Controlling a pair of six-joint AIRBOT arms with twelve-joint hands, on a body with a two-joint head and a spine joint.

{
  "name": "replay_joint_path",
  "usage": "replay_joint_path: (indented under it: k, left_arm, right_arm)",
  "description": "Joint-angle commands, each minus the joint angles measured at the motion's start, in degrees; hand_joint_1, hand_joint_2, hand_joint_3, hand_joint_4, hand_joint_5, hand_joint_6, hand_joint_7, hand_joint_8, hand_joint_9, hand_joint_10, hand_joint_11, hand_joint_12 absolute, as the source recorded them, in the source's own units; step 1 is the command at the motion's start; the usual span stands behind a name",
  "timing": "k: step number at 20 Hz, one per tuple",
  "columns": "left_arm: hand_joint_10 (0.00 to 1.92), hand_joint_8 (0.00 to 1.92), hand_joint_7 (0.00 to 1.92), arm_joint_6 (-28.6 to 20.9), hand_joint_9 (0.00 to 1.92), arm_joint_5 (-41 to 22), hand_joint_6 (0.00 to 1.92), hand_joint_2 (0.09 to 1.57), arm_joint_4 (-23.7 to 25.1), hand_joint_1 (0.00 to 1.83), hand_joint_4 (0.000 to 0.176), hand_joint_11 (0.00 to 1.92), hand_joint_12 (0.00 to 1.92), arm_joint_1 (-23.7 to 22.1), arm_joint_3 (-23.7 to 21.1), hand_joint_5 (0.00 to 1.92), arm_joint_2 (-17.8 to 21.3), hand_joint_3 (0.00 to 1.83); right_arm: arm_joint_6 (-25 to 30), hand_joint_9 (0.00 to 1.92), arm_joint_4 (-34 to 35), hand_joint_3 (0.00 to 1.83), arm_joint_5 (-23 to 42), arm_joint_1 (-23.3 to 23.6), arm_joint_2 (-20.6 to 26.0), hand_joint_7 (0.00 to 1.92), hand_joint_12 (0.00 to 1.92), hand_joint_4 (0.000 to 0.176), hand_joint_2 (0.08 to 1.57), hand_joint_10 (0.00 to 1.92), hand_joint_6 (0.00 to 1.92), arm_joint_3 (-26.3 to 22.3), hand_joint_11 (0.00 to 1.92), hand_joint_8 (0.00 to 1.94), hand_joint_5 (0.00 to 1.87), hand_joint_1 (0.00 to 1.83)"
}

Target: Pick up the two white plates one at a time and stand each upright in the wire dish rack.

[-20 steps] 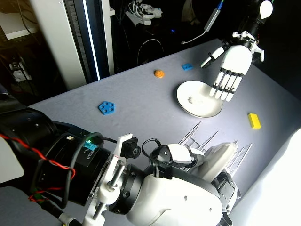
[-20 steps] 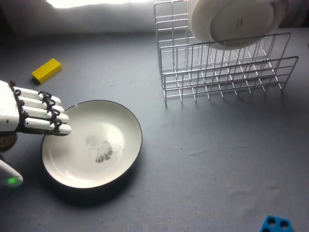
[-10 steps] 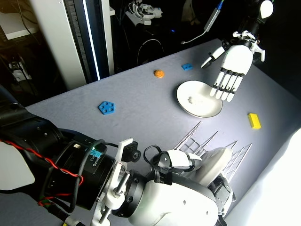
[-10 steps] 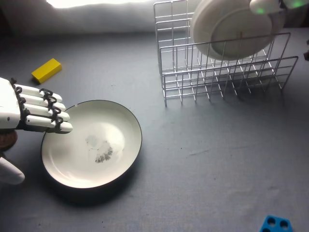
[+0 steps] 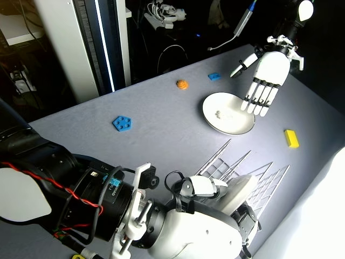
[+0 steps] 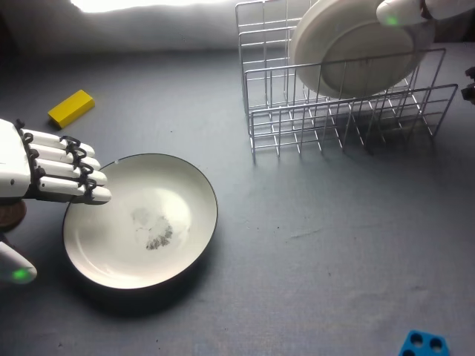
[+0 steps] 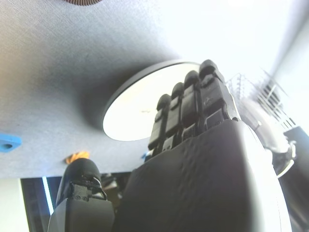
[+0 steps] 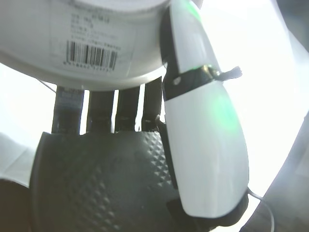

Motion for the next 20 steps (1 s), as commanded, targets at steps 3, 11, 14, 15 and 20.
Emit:
replay_joint_path:
  k: [3, 11, 14, 15, 20]
  left_arm:
    - [0.0, 0.0, 0.02, -0.11, 0.01, -1.61, 0.0, 1.09, -3.01, 0.0, 0.0, 0.01, 0.0, -0.57, 0.36, 0.02, 0.17, 0.0]
    - [0.0, 0.0, 0.0, -0.11, 0.0, -1.61, 0.0, 1.09, -3.01, 0.0, 0.0, 0.0, 0.0, -0.49, 0.34, 0.0, 0.17, 0.0]
    - [0.01, 0.02, 0.06, -0.11, 0.04, -1.6, 0.01, 1.09, -3.01, 0.0, 0.0, 0.02, 0.01, -0.42, 0.34, 0.05, 0.17, 0.0]
    - [0.01, 0.01, 0.04, -0.11, 0.02, -1.6, 0.01, 1.08, -3.01, 0.0, 0.0, 0.01, 0.0, -0.4, 0.35, 0.03, 0.17, 0.0]
    - [0.0, 0.0, 0.01, -0.11, 0.0, -1.6, 0.0, 1.08, -3.01, 0.0, 0.0, 0.0, 0.0, -0.4, 0.35, 0.02, 0.17, 0.0]
  right_arm:
    - [0.41, 1.04, 2.67, 0.0, 4.57, -0.21, -0.2, 0.98, 1.1, 0.011, 1.14, 0.46, 1.14, 0.72, 0.85, 0.95, 0.91, 1.21]
    - [0.27, 1.0, 2.66, 0.0, 4.77, -0.44, -0.15, 0.99, 1.06, 0.0, 1.13, 0.63, 1.12, 0.81, 0.88, 0.92, 0.93, 1.24]
    - [0.0, 1.0, 2.66, 0.0, 4.8, -0.46, -0.09, 0.99, 1.07, 0.0, 1.12, 0.89, 1.12, 0.8, 0.87, 0.91, 0.91, 1.34]
    - [-0.15, 0.97, 2.66, 0.0, 4.84, -0.66, -0.1, 1.0, 1.06, 0.0, 1.11, 1.03, 1.12, 0.79, 0.88, 0.9, 0.9, 1.37]
    - [-1.01, 0.97, 2.66, 0.0, 5.03, -1.77, -0.13, 0.97, 1.02, 0.0, 1.11, 1.08, 1.12, 0.78, 0.89, 0.89, 0.91, 1.37]
